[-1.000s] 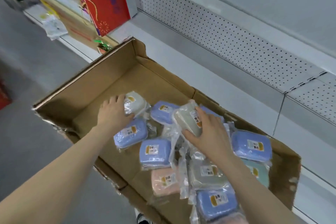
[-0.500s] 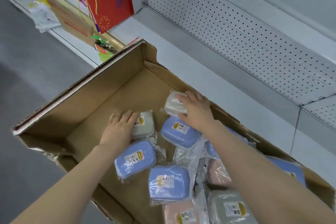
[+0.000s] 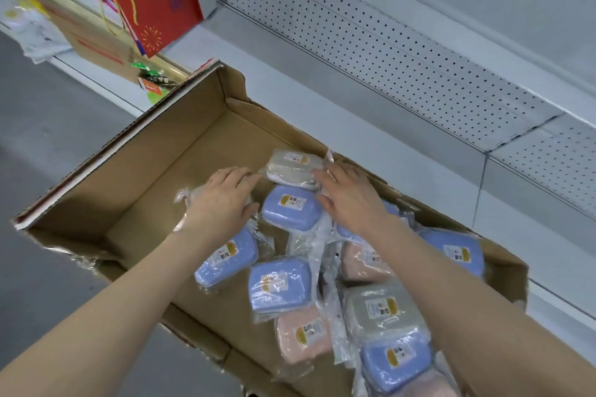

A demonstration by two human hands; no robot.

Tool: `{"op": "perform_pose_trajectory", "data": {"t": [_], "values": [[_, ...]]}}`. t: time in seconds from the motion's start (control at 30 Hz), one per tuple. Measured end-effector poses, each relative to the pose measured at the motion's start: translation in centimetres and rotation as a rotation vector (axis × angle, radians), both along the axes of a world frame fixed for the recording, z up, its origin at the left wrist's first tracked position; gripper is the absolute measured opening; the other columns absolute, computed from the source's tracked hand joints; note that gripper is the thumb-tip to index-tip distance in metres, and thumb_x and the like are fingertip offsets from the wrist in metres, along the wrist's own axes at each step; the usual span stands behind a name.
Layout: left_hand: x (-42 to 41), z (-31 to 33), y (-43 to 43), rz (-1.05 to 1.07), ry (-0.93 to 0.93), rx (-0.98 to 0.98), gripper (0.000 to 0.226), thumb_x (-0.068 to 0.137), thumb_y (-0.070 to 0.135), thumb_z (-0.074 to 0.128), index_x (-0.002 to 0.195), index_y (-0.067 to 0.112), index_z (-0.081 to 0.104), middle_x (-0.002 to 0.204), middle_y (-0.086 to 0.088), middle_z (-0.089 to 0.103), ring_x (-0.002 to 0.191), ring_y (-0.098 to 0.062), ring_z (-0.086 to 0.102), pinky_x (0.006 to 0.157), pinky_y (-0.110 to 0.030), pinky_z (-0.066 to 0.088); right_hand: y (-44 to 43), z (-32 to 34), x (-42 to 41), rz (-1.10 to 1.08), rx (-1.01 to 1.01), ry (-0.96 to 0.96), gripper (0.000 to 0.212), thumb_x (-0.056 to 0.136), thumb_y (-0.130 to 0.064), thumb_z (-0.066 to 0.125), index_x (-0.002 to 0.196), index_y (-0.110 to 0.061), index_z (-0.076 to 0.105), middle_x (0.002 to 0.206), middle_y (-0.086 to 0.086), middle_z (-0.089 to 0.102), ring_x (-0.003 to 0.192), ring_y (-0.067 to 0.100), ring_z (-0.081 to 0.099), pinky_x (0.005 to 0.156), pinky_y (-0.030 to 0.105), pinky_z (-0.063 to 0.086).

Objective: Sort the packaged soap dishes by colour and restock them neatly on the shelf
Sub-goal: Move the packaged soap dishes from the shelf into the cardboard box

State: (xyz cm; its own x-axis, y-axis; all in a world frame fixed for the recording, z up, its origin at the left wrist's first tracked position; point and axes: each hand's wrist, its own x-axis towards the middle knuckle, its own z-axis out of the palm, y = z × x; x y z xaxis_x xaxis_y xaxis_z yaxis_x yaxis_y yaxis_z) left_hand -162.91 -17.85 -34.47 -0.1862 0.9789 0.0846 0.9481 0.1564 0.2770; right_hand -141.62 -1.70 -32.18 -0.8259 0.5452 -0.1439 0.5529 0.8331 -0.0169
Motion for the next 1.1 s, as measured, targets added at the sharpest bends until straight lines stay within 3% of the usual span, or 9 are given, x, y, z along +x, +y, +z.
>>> {"op": "perform_pose_trajectory", "data": {"t": [0.13, 0.33, 0.43, 0.6, 0.73, 0.83, 1.1], "values": [[3.6, 4.0, 0.3, -0.126, 0.053, 0.113, 0.051, 0.078, 0.023, 0.077, 0.124, 0.007, 0.062, 0.119, -0.012, 0.064, 0.109, -0.035, 0.058, 0.097, -0.046, 0.048, -2.4, 3.9, 5.8, 0.006, 0.080, 0.054, 0.048, 0.084, -0.031, 0.062, 0.126, -0.008, 0.060, 0.118, 0.017, 0.062, 0.101, 0.039, 0.061, 0.088, 0.045, 0.050], [11.9, 9.9, -0.4, -0.294, 0.129, 0.185, 0.048, 0.079, 0.024, 0.076, 0.121, 0.006, 0.063, 0.113, -0.015, 0.066, 0.100, -0.038, 0.061, 0.090, -0.046, 0.051, -6.0, 9.0, 16.7, -0.038, 0.128, 0.048, 0.053, 0.090, -0.032, 0.063, 0.137, -0.009, 0.052, 0.135, 0.018, 0.054, 0.112, 0.040, 0.057, 0.095, 0.049, 0.048], [17.7, 12.4, -1.3, -0.366, 0.153, 0.195, 0.048, 0.082, 0.025, 0.073, 0.124, 0.005, 0.061, 0.116, -0.015, 0.065, 0.103, -0.038, 0.060, 0.093, -0.047, 0.049, -8.1, 11.5, 23.3, -0.085, 0.192, 0.065, 0.052, 0.091, -0.034, 0.061, 0.136, -0.009, 0.052, 0.132, 0.017, 0.057, 0.112, 0.038, 0.058, 0.093, 0.048, 0.049], [29.4, 15.4, -3.1, -0.450, 0.183, 0.302, 0.044, 0.083, 0.026, 0.071, 0.120, 0.003, 0.063, 0.113, -0.016, 0.066, 0.101, -0.038, 0.060, 0.090, -0.047, 0.049, -12.2, 13.9, 36.0, -0.176, 0.225, 0.075, 0.058, 0.096, -0.044, 0.037, 0.143, -0.011, 0.045, 0.134, 0.014, 0.054, 0.116, 0.036, 0.054, 0.097, 0.046, 0.045], [40.0, 16.5, -3.6, -0.527, 0.176, 0.346, 0.042, 0.087, 0.031, 0.065, 0.120, 0.005, 0.063, 0.113, -0.016, 0.066, 0.101, -0.038, 0.059, 0.090, -0.047, 0.050, -15.6, 14.8, 47.5, -0.277, 0.288, 0.129, 0.054, 0.097, -0.040, 0.045, 0.140, -0.008, 0.047, 0.125, 0.015, 0.059, 0.110, 0.038, 0.057, 0.095, 0.046, 0.047], [48.4, 16.8, -2.8, -0.606, 0.152, 0.360, 0.045, 0.085, 0.036, 0.056, 0.120, 0.007, 0.064, 0.116, -0.014, 0.065, 0.101, -0.037, 0.059, 0.090, -0.045, 0.050, -17.9, 15.0, 56.5, -0.383, 0.332, 0.145, 0.057, 0.095, -0.043, 0.040, 0.137, -0.008, 0.051, 0.119, 0.014, 0.062, 0.106, 0.036, 0.059, 0.094, 0.044, 0.049], [67.8, 19.5, 1.0, -0.780, 0.094, 0.409, 0.045, 0.085, 0.032, 0.069, 0.124, 0.010, 0.062, 0.115, -0.010, 0.065, 0.102, -0.035, 0.059, 0.093, -0.043, 0.048, -20.8, 17.2, 75.5, -0.640, 0.466, 0.120, 0.055, 0.089, -0.037, 0.056, 0.132, -0.004, 0.057, 0.112, 0.017, 0.066, 0.100, 0.037, 0.063, 0.088, 0.044, 0.052]]}}
